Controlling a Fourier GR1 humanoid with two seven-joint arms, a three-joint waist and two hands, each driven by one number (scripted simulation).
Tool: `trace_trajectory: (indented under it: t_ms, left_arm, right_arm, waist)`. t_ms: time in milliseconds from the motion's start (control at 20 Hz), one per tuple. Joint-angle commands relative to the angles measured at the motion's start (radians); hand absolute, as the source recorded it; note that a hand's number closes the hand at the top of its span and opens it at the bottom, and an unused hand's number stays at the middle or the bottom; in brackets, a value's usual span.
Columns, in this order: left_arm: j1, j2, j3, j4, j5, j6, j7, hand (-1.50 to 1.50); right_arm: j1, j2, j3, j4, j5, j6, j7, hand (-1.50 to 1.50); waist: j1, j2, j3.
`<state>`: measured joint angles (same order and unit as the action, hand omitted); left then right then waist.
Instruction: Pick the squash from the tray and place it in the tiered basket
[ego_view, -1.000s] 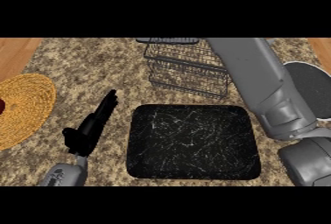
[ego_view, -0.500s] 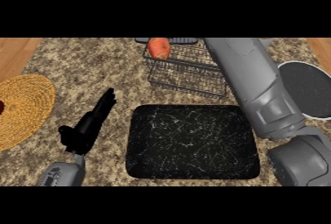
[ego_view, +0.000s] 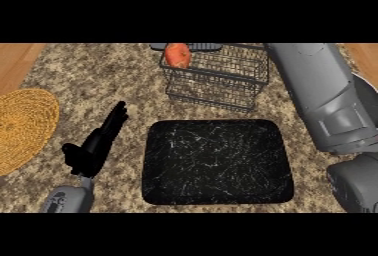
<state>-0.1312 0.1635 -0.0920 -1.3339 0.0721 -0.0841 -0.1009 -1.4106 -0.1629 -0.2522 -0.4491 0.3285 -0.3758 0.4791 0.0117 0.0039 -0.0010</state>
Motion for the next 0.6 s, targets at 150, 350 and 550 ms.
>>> trace_trajectory:
  t_ms: [150, 350, 550]
  left_arm:
    - [0.028, -0.005, -0.003, -0.04, -0.002, 0.007, 0.013, 0.0]
    - [0.044, 0.019, 0.014, -0.062, 0.018, -0.018, 0.038, 0.0]
    - [0.034, 0.021, 0.035, -0.008, 0.004, -0.005, 0.005, 0.0]
  right_arm:
    - [0.082, -0.184, -0.032, -0.101, 0.027, -0.132, -0.046, -1.5]
    - [0.23, -0.233, -0.114, -0.235, -0.075, -0.094, -0.149, -1.5]
    - [0.356, -0.319, -0.153, -0.409, -0.155, 0.039, -0.124, -1.5]
  waist:
    - [-0.022, -0.01, 0.002]
    - [-0.026, -0.012, 0.003]
    - [-0.054, -0.018, 0.001]
